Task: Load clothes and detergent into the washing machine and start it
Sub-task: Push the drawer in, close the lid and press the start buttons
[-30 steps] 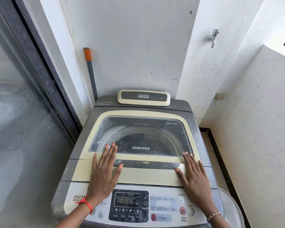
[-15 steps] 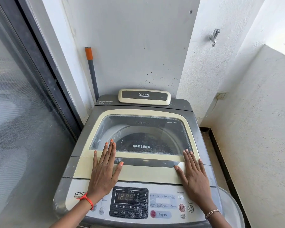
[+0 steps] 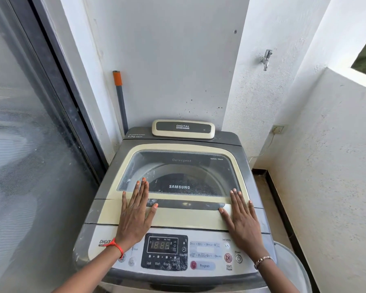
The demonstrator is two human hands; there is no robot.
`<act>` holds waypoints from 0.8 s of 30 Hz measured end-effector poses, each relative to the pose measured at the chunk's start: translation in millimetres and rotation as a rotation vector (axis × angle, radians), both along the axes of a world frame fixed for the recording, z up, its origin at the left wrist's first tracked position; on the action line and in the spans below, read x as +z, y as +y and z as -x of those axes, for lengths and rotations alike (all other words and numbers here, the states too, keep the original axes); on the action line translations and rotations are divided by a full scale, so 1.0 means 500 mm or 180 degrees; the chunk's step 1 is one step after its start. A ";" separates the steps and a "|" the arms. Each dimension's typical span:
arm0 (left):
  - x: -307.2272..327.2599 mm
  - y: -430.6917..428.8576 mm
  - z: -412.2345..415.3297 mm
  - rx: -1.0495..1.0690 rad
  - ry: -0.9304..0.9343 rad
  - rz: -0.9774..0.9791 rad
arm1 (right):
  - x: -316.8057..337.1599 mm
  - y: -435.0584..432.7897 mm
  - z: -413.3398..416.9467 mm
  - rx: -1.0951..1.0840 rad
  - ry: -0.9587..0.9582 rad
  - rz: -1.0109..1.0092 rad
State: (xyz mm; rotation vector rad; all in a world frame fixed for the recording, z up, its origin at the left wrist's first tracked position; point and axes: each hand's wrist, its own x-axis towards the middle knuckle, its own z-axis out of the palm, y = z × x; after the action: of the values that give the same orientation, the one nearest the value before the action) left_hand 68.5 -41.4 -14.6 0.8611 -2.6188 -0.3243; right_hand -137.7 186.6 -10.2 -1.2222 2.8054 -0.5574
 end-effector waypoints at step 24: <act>-0.004 0.004 -0.002 0.0014 0.0129 0.0069 | 0.008 0.007 -0.009 -0.0024 -0.0023 -0.0087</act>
State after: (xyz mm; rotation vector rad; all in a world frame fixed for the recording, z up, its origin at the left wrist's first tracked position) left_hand 69.7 -39.5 -16.5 0.8441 -2.5781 -0.3085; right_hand -133.2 190.0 -6.4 -1.2028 2.8029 -0.5208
